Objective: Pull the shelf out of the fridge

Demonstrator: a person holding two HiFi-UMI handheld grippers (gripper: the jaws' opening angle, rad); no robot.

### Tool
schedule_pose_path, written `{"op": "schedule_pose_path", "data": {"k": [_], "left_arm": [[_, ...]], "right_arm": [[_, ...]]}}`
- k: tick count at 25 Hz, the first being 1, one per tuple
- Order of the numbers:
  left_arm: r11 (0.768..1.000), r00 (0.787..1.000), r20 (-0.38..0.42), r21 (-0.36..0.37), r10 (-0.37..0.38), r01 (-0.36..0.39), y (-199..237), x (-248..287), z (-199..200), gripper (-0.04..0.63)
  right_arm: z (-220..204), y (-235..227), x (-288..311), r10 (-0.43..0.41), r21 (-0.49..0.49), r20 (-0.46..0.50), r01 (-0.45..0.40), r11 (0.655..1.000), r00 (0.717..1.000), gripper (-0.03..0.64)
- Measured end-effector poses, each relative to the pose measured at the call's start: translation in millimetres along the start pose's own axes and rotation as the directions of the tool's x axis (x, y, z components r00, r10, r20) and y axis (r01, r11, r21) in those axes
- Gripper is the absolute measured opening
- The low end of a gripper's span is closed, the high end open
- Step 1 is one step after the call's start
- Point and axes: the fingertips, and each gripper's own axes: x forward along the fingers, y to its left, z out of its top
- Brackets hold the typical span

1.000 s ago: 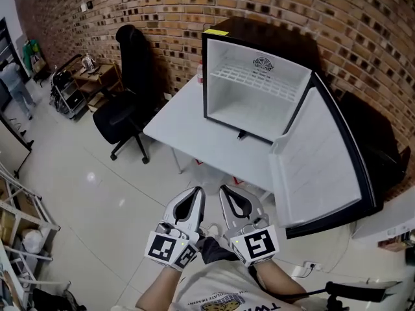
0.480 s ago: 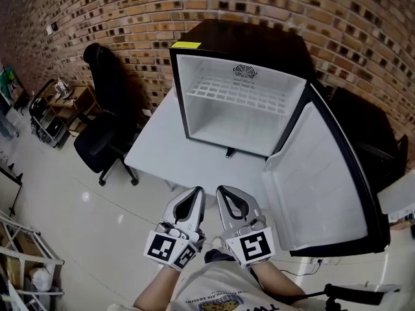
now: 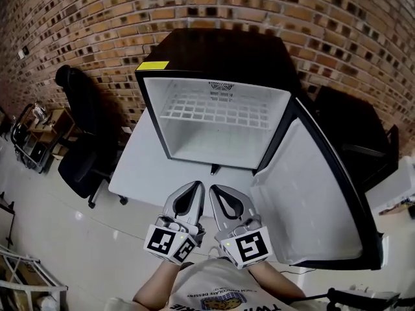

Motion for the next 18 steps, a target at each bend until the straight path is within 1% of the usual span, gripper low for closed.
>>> {"op": "schedule_pose_path", "data": {"k": [6,11,15,18], "left_arm": [[0.998,0.997,-0.026,-0.020,-0.067,0.067,-4.9,18.6,-5.0,0.000],[0.989,0.989,-0.050,-0.038,-0.142,0.141,-8.3,33.8,-10.3,0.000],[0.979,0.978,-0.061,-0.065,-0.198,0.194,-3.6,42.6,-11.9,0.000],[0.972,0.972,-0.066,-0.087,-0.225,0.219,9.8,48.4,-9.4,0.000]], "right_arm": [[1.3,-19.5,1.1,-0.070,-0.006,0.007,0.070,0.998,0.998,0.003],[3.6,-26.7,2.4,-0.127,-0.009,0.004,0.127,0.992,0.992,0.003],[-4.3,-37.5,7.3,-0.198,-0.008,-0.012,0.198,0.980,0.980,0.003],[-5.9,-43.3,16.3,-0.248,0.015,-0.018,0.249,0.969,0.969,0.003]]}}
